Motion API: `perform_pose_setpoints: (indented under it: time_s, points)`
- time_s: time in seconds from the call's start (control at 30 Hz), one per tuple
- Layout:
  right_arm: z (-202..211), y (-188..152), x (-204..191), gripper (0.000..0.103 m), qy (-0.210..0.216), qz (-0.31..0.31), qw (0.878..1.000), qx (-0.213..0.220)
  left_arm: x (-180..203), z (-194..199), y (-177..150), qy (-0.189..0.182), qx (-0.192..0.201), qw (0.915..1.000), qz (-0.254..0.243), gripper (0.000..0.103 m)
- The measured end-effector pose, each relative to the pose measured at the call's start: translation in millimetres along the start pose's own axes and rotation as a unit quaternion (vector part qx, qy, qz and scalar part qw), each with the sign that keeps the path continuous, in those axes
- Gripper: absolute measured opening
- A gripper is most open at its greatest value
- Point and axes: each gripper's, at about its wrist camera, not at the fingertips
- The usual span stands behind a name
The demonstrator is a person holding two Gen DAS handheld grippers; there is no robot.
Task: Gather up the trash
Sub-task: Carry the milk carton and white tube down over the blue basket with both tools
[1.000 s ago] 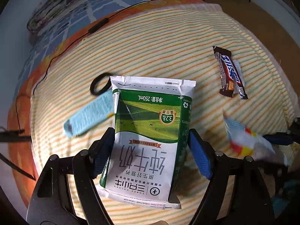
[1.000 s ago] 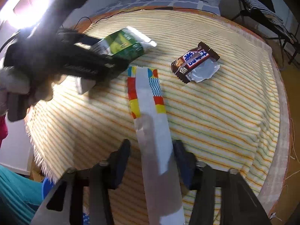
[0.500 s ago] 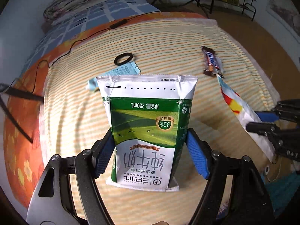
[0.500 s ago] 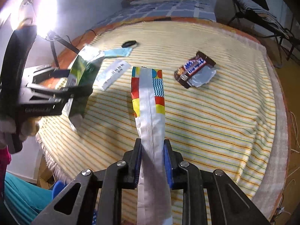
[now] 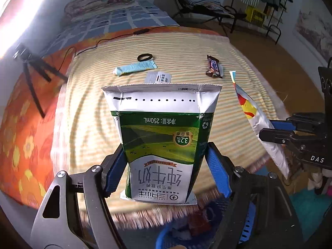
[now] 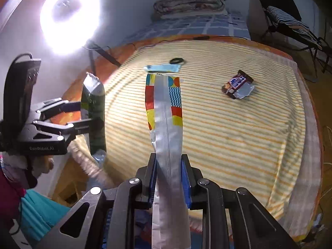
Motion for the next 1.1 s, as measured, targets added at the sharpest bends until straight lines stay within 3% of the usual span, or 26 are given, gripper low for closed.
perform_pose_setpoints:
  time_s: [0.23, 0.6, 1.1]
  points:
    - [17.9, -26.9, -21.0, 0.021, 0.02, 0.0, 1.0, 0.016, 10.2, 26.9, -41.7, -0.004, 0.011, 0.9999, 0.006, 0.076]
    - [17.7, -75.8, -45.5, 0.021, 0.016, 0.01, 1.0, 0.018, 33.5, 42.0, -103.2, -0.022, 0.003, 0.9997, 0.01, 0.076]
    - [-10.4, -122.4, -56.8, 0.021, 0.02, -0.002, 1.0, -0.009, 50.3, 23.7, -155.6, -0.044, -0.027, 0.9986, 0.005, 0.076]
Point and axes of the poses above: each gripper's, at about its wrist camera, not at the fingertips, and z roughly against the way its jaws point, x to its right, y to its top, and after that the axes turned 2 degrees about -x, right-handed
